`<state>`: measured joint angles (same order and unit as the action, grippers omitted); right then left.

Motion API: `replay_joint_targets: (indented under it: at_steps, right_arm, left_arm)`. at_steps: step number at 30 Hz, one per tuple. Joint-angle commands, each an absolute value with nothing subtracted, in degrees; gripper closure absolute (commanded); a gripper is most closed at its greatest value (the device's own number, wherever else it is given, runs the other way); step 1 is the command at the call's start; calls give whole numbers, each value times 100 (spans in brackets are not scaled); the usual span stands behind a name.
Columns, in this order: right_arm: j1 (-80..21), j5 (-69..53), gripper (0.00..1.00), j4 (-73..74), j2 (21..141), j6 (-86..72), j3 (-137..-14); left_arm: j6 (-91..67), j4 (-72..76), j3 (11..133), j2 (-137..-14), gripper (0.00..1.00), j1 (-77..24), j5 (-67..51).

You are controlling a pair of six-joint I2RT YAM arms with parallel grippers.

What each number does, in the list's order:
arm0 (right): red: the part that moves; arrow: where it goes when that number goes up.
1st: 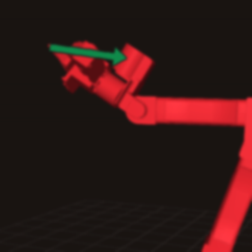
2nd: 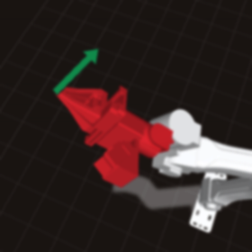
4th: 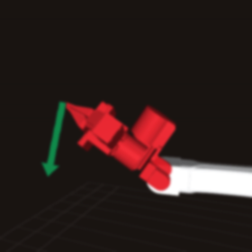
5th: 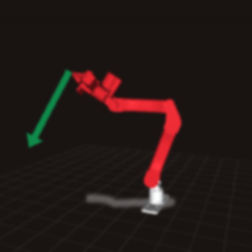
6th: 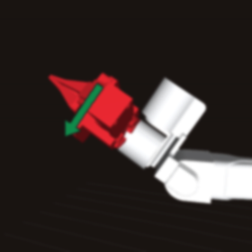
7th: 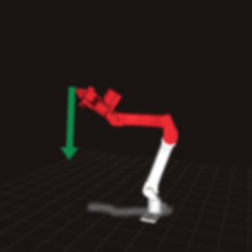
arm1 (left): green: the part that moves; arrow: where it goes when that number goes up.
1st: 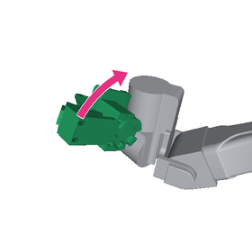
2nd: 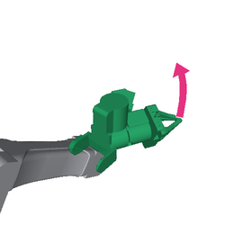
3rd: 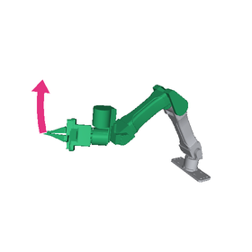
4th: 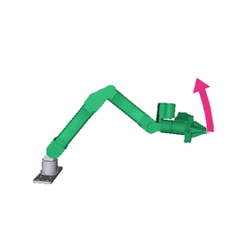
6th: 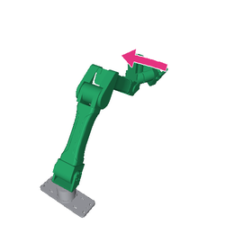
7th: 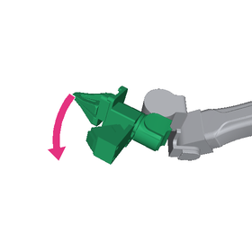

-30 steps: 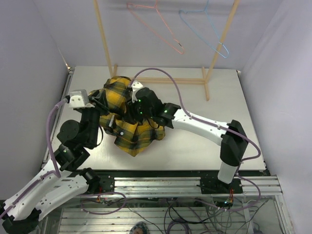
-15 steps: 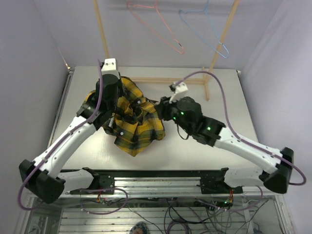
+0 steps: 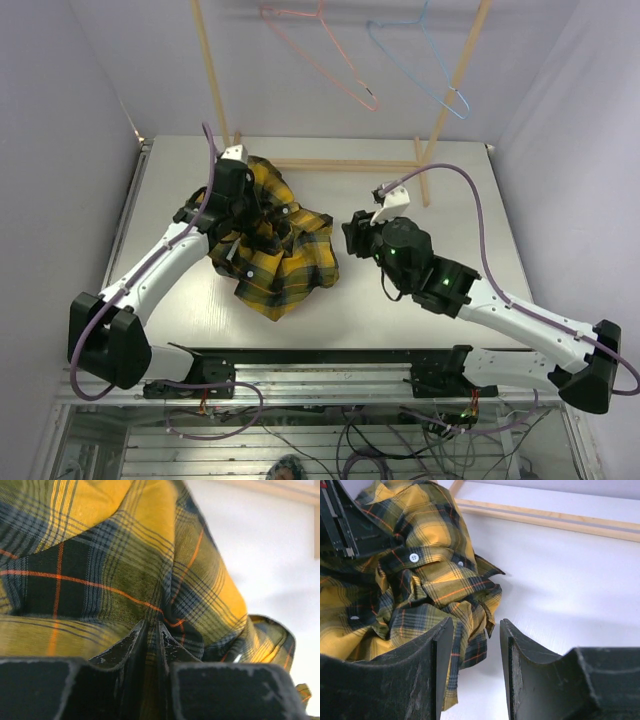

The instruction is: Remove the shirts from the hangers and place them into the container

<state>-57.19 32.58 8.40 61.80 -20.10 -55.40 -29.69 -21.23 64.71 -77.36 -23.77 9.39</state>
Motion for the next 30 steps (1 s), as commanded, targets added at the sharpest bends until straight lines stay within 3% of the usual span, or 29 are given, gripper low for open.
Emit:
replay_joint_targets:
  at_steps: [1,11,22,30]
  right_arm:
    - [-5732,3444,58,843,5824,-1959,-5315]
    - [-5735,3122,56,740,5777,-1988,-5146]
    - [-5677,2568,37,779,7372,-1878,-6262]
    - [-4934,1821,24,438,8176,-1981,-6956]
  left_arm:
    - [-3283,-2058,5850,-7725,79,-2347,-210]
    - [-3609,-1927,4767,-8107,80,-2347,-678]
    - [-3955,-730,3594,-9458,86,-2276,-713]
    - [-4220,391,3052,-10379,89,-2268,-909]
